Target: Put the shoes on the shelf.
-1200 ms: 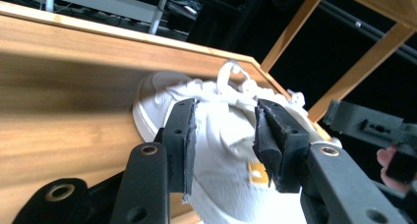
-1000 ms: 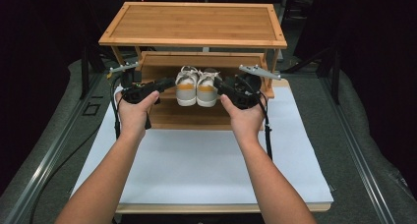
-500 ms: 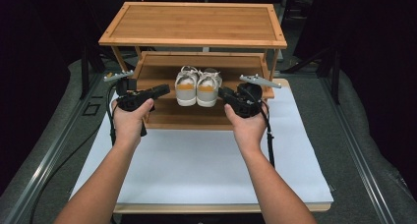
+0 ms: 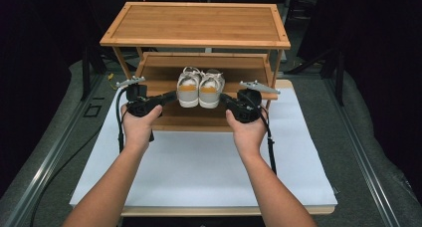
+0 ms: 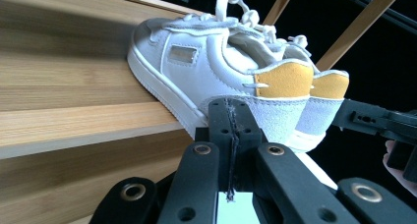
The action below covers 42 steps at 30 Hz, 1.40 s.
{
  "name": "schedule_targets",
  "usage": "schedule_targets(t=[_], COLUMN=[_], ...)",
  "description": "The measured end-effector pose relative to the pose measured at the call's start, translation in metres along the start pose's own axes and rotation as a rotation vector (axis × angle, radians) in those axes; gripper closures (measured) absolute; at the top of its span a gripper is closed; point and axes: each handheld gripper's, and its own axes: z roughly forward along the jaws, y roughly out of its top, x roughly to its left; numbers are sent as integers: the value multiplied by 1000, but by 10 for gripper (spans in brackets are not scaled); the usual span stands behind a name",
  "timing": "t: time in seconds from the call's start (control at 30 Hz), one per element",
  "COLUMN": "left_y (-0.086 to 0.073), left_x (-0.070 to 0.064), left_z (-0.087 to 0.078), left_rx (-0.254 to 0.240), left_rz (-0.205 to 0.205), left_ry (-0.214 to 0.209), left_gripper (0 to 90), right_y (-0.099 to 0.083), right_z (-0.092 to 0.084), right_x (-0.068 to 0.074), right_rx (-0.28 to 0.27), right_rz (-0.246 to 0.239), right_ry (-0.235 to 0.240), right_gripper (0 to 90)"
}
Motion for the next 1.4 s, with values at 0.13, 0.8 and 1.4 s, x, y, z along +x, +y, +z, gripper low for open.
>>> schedule_targets(t=[0.13, 0.8, 1.4], left_y=[0, 6, 18], left_x=[-1, 1, 9], left_z=[4, 12, 29], left_rx=[5, 15, 13], left_rz=[9, 0, -17], left_ry=[15, 32, 83], left_gripper=[900, 900, 900], right_y=[0, 2, 14], right_z=[2, 11, 31], right_x=[1, -4, -7], right_rx=[24, -1, 23], right_rz=[6, 69, 70], right_ry=[15, 21, -28], right_gripper=[900, 900, 900])
